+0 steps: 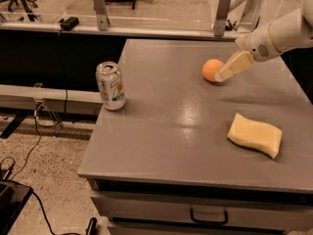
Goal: Move orange near 7up can
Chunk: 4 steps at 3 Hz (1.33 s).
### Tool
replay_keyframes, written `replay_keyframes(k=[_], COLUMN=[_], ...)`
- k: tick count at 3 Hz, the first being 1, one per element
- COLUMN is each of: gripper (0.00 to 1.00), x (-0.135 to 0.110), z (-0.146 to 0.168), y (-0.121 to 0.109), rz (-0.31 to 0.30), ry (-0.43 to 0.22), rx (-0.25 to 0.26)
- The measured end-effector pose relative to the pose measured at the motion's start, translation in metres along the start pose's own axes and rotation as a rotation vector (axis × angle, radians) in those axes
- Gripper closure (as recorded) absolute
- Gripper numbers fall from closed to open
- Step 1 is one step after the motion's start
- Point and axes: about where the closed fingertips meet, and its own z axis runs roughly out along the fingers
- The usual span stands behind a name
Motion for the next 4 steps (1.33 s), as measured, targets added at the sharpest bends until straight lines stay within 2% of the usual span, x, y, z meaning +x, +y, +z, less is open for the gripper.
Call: replay_keyframes(k=[1,2,4], gripper=[0.0,0.18,0.65], x=[0.001,0.001,0.004], z=[0.013,0.025,0.035], y=[0.003,0.006,0.011], rz=[0.0,-0.005,-0.009], ry=[-0.011,-0.011,-0.026], rx=[-0.021,-0.044,-0.071])
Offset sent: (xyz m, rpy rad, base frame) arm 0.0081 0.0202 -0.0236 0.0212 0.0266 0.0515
